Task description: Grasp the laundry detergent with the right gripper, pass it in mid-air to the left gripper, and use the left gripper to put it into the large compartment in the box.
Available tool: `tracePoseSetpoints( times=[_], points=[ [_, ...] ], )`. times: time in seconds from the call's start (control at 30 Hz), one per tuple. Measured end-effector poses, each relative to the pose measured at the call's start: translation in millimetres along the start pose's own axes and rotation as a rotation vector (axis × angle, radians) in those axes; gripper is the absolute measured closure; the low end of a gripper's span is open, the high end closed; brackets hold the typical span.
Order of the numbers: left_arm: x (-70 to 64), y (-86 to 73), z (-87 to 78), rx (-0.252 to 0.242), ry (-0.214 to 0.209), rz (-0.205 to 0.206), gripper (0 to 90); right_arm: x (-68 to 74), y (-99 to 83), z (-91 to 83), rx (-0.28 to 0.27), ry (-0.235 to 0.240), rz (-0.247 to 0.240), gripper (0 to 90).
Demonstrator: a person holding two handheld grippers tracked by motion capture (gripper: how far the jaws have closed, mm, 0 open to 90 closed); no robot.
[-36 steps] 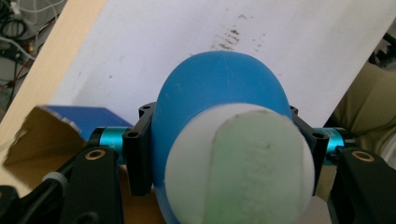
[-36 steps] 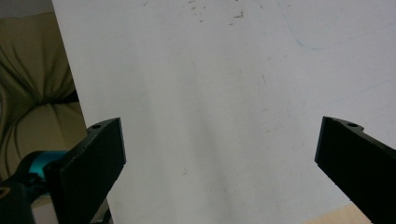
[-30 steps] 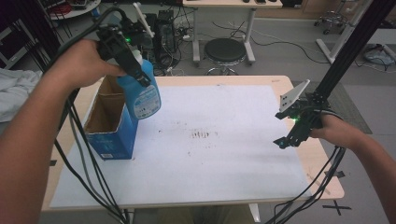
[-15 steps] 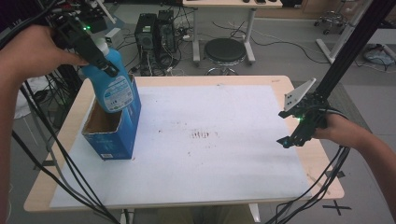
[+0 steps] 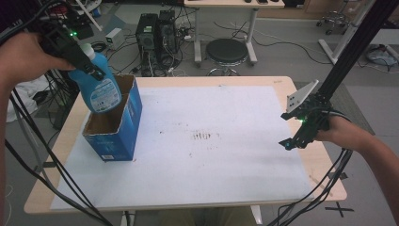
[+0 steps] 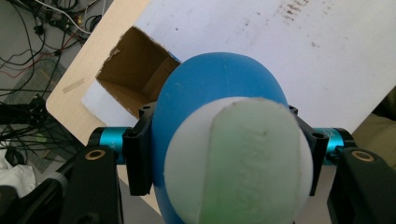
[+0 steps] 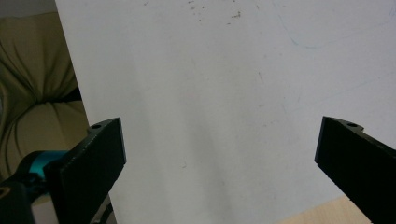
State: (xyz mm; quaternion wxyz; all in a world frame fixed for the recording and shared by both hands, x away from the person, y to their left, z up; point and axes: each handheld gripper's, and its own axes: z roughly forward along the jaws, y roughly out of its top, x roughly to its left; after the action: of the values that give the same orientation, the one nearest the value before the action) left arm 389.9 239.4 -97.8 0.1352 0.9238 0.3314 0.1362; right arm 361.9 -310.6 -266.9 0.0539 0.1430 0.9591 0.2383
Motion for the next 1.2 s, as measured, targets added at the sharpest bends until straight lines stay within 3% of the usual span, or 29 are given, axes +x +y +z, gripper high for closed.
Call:
tracePoseSetpoints(
  times=[0.27, 0.37, 0.47, 0.6, 0.83, 1.2],
  points=[
    [10.7, -15.3, 24.2, 0.006, -0.008, -0.010, 38.2, -0.5, -2.1, -1.2, -0.005, -0.004, 0.012, 0.9],
    [13.0, -19.8, 35.5, 0.011, -0.014, 0.004, 38.2, 0.0, -1.4, -0.3, -0.002, -0.003, 0.009, 0.9],
    [13.0, -21.9, 45.4, -0.004, -0.033, 0.008, 38.2, -0.1, -1.0, 0.9, 0.001, -0.001, 0.009, 0.9],
    [12.6, -21.8, 59.0, 0.029, -0.034, 0.033, 38.2, 0.1, 0.7, 2.0, 0.004, 0.000, 0.013, 0.9],
    [13.6, -28.8, 87.9, 0.048, -0.074, 0.030, 38.2, 0.2, 1.9, 5.1, 0.008, 0.004, 0.012, 0.9],
    [12.6, -37.8, 122.9, 0.074, -0.099, 0.054, 38.2, 0.0, 2.2, 10.8, 0.010, 0.016, 0.016, 0.9]
  ],
)
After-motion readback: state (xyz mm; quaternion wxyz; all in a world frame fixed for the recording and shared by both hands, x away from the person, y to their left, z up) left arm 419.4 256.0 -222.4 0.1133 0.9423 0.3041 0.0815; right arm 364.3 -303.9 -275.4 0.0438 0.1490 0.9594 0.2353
